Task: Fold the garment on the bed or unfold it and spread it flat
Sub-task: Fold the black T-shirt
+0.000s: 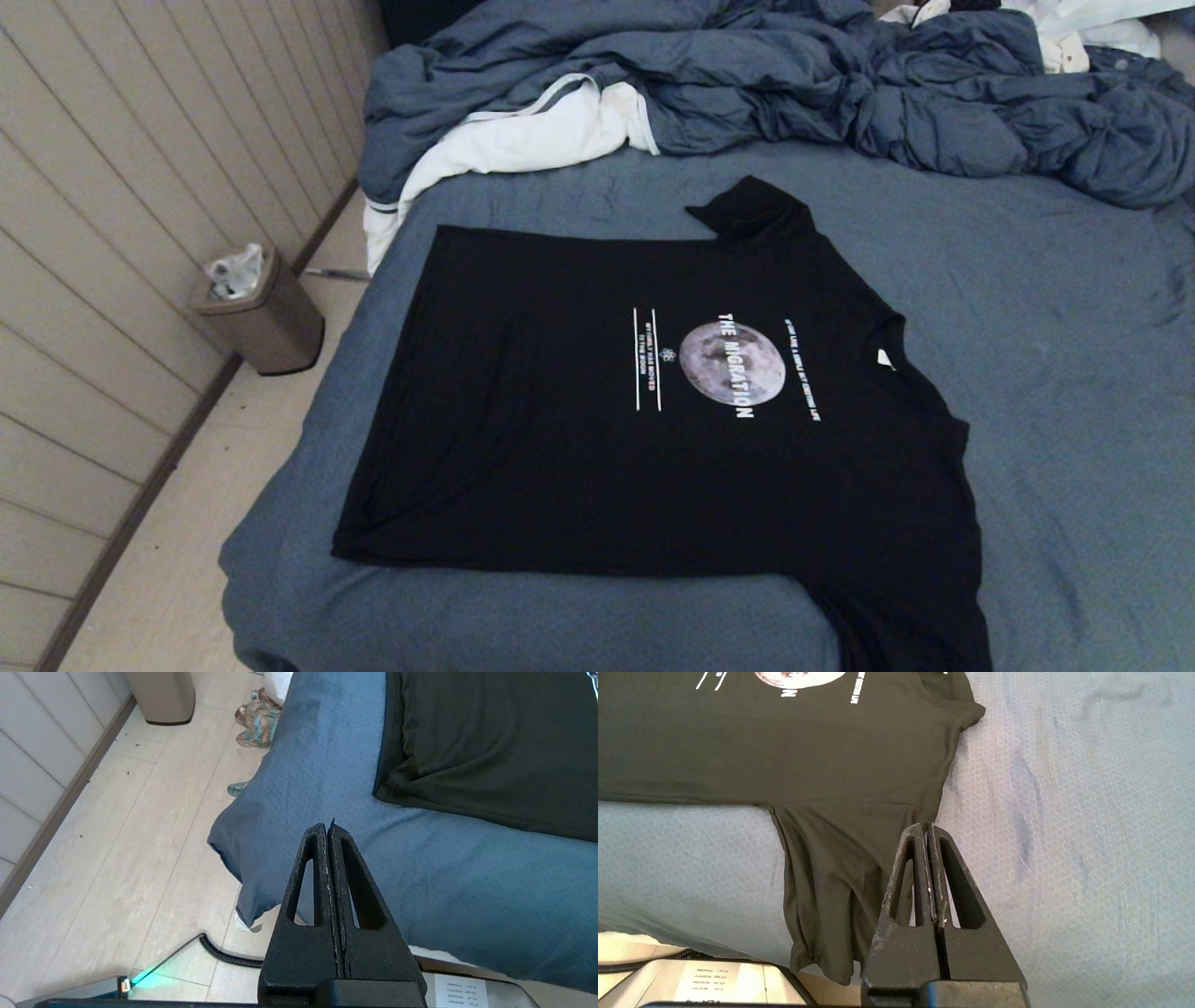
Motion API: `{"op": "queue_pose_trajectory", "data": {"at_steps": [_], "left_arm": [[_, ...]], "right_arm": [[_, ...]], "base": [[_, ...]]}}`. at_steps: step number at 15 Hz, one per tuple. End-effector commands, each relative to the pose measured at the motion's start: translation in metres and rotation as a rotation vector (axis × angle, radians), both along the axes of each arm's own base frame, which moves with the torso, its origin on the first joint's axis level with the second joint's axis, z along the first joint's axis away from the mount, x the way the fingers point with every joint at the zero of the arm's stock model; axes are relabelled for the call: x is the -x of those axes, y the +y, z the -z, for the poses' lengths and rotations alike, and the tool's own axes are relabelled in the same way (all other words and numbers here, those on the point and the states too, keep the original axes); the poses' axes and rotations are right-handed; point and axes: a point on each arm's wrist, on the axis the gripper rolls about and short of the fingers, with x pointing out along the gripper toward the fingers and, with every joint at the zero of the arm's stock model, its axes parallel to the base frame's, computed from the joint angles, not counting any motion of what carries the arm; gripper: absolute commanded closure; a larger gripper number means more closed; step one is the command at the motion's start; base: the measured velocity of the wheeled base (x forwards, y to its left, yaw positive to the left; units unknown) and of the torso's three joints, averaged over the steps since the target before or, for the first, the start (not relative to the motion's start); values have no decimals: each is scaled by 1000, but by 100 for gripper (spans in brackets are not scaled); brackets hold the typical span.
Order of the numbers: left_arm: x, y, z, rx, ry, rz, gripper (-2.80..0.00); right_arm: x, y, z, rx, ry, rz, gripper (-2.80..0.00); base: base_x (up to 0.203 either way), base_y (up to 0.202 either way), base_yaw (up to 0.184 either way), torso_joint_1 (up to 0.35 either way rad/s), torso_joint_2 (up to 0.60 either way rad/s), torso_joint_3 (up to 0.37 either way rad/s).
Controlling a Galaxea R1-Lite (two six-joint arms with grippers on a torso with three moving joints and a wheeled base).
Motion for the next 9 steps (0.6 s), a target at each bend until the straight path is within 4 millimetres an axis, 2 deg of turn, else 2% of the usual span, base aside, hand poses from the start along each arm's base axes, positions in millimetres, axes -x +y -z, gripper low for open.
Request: {"op": "queue_pose_trajectory", "data": {"at_steps": [1,5,6,7,9], "left_arm": [[0,0,0,1,2,-1,0],[2,0,-6,-11,-15,-8,0],[3,0,-18,-11,-27,-5,0],[1,0,-32,-7,-16,-3,0],[-5,0,-77,10,-24,4,0]], "right_arm": [[0,0,0,11,-1,-4,0],[2,0,-3,50,18,-2,0],[5,0,-13,54,18,-7,0],[11,0,-32,55,7,-12,0],[10,1,-72,52,41,-41,0]], "base": [[0,0,0,0,0,0],[0,0,0,0,0,0],[0,0,0,0,0,0],[0,0,0,0,0,0],[0,0,0,0,0,0]]}}
